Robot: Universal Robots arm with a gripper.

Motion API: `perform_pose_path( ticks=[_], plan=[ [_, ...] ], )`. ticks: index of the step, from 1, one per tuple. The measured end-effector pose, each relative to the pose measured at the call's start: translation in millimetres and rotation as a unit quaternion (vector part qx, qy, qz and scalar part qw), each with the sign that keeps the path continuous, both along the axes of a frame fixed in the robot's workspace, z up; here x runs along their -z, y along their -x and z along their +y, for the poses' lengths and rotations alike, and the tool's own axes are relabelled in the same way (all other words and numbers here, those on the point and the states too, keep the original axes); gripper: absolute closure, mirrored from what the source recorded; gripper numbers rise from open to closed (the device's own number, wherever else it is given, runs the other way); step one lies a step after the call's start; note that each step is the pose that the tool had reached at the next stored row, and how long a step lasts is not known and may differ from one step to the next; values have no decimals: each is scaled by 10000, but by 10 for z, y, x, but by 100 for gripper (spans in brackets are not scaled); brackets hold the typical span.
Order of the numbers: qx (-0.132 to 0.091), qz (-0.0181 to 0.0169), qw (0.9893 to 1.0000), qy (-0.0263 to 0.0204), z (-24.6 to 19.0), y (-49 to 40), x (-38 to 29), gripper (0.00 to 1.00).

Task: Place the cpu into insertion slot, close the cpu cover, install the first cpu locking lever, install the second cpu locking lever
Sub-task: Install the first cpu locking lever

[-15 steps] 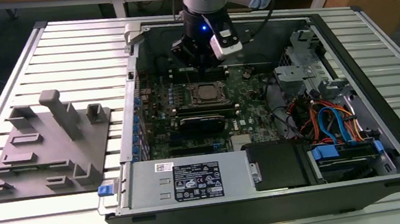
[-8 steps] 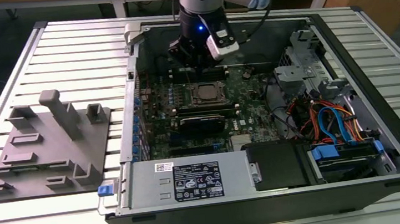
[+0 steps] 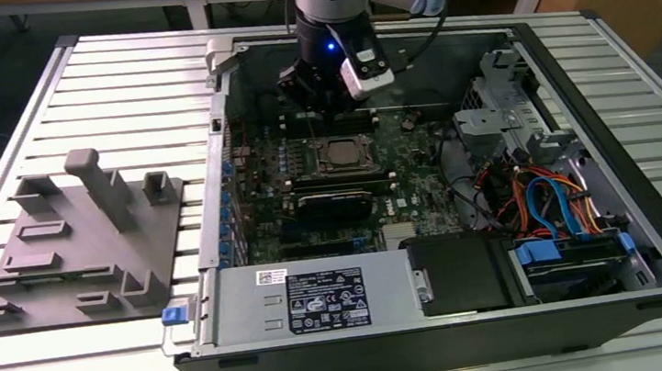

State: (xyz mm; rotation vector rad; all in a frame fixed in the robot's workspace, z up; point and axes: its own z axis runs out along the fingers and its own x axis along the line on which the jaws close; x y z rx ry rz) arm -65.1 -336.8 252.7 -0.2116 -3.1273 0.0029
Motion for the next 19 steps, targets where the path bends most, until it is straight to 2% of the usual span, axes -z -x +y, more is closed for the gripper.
perform_pose_path(
  ticks=[8, 11, 14, 19],
  plan=[
    [-17, 0, 10000, 0, 0, 5, 1, 90],
    [-203, 1, 9998, 1, -1, 5, 1, 90],
    [-425, 0, 9991, 0, 0, 6, 3, 90],
    [-436, -2, 9991, 0, 0, 6, 3, 90]
  ],
)
